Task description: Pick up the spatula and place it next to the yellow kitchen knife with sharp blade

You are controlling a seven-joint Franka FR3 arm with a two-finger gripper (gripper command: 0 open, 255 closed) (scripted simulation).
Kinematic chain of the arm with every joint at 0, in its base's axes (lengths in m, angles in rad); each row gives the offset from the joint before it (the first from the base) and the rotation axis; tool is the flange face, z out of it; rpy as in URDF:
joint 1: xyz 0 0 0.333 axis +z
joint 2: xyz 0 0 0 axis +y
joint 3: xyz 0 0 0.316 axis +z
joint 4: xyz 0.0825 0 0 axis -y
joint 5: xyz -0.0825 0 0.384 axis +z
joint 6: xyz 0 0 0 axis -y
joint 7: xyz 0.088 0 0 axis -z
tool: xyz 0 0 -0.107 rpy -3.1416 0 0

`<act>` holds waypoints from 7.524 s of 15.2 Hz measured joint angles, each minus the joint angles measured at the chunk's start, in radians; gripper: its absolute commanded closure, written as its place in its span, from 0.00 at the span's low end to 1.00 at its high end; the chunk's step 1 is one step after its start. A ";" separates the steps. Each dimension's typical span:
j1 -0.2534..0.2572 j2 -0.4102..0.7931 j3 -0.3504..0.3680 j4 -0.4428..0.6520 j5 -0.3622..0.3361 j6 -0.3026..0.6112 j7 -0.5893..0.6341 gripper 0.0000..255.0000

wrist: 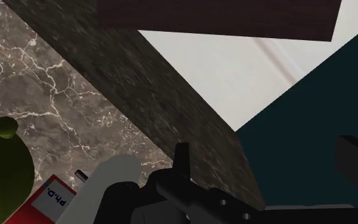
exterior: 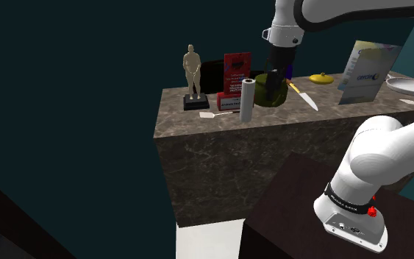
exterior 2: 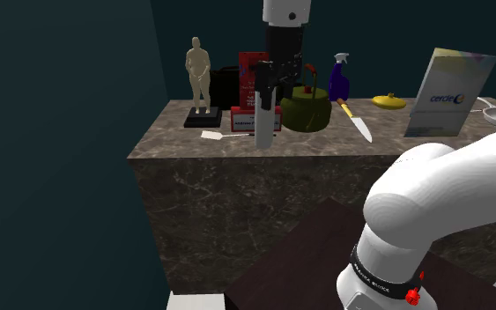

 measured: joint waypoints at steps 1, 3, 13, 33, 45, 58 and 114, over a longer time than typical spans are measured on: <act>0.000 0.000 0.000 0.000 0.000 0.000 0.000 0.00; 0.000 0.044 -0.026 0.010 -0.012 0.026 -0.042 0.00; 0.028 0.426 -0.183 0.177 -0.041 0.176 -0.364 0.00; -0.012 1.320 -0.221 0.965 0.106 0.119 -0.915 0.00; -0.009 1.354 -0.212 0.911 0.114 0.204 -0.929 0.00; -0.012 1.354 -0.215 0.914 0.113 0.203 -0.929 1.00; -0.260 0.772 -0.465 0.284 -0.104 0.263 -1.360 1.00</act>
